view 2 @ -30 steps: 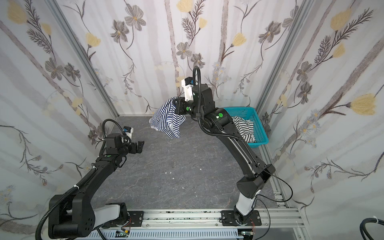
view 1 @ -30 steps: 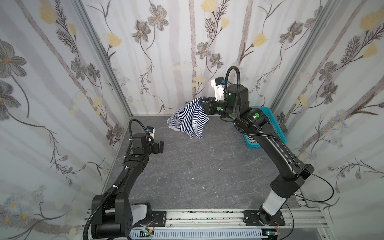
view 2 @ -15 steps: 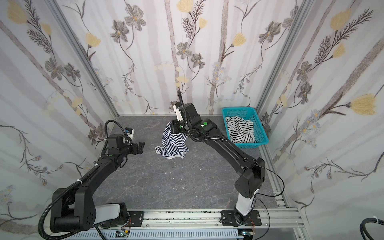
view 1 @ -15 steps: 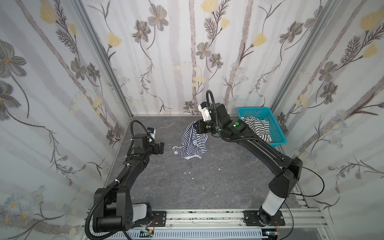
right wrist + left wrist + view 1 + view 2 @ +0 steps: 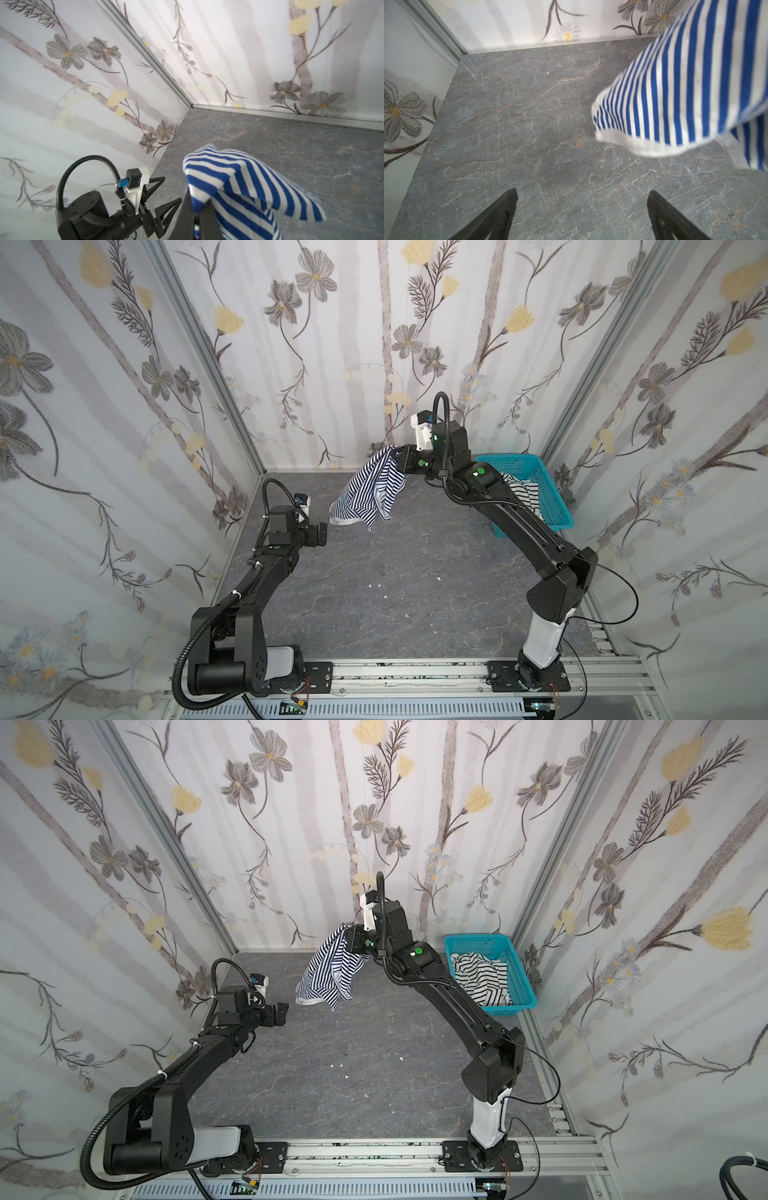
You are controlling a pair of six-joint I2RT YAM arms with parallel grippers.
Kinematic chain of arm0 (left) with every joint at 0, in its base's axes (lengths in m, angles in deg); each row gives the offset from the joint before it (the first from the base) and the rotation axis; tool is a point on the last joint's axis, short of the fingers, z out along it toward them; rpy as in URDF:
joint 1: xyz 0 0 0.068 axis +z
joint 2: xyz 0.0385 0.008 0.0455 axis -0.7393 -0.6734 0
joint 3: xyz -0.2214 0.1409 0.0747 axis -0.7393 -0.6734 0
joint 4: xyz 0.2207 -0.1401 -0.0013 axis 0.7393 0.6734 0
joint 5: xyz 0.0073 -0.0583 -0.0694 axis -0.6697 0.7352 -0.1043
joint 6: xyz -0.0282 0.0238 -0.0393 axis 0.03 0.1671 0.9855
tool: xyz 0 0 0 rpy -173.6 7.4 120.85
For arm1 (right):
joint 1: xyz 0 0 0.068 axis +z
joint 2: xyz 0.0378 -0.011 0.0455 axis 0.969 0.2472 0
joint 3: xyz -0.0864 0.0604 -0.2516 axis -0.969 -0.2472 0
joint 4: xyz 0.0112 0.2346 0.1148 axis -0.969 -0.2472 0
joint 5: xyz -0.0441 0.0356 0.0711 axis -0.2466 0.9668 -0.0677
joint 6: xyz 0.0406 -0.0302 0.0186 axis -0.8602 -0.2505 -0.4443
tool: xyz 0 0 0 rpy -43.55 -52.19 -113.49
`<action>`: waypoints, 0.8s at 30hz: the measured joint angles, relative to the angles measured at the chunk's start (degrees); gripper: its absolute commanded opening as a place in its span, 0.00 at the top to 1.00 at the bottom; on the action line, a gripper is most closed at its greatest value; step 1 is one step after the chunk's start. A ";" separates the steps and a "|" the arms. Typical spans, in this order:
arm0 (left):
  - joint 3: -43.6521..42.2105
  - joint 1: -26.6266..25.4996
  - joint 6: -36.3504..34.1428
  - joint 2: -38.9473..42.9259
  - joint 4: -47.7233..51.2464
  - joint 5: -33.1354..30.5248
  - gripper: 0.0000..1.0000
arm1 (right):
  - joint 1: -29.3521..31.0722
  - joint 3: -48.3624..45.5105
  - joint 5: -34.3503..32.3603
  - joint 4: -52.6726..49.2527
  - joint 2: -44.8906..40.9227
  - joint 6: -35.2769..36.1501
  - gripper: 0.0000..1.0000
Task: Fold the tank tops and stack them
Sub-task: 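Carry the tank top toward the left gripper and lower it onto the table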
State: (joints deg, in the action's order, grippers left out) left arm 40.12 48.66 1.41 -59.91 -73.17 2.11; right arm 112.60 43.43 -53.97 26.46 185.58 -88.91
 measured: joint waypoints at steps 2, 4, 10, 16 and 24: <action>-0.02 0.00 0.00 -0.15 0.00 0.63 0.00 | 0.50 -3.21 -0.11 0.66 -0.59 -1.05 1.00; -0.24 -0.24 -0.02 -0.31 -0.07 1.09 0.00 | 1.03 -5.44 -1.07 -0.35 0.24 -1.70 1.00; -0.83 -3.02 -2.16 -1.64 -0.02 1.14 0.00 | 4.02 -19.12 -5.44 -4.09 0.28 -3.15 0.99; -0.79 -4.61 -3.23 -3.48 0.00 1.11 0.00 | 5.55 -21.75 -3.37 -0.39 -0.35 -4.20 0.99; 0.17 -5.55 -3.15 -5.18 -0.04 1.14 0.00 | 5.68 -13.75 4.55 8.02 3.61 -7.85 0.93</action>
State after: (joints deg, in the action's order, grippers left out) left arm 40.30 43.11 -1.74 -65.09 -73.21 3.24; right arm 118.28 29.68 -49.43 34.48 189.18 -96.76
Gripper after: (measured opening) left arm 0.997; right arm 0.059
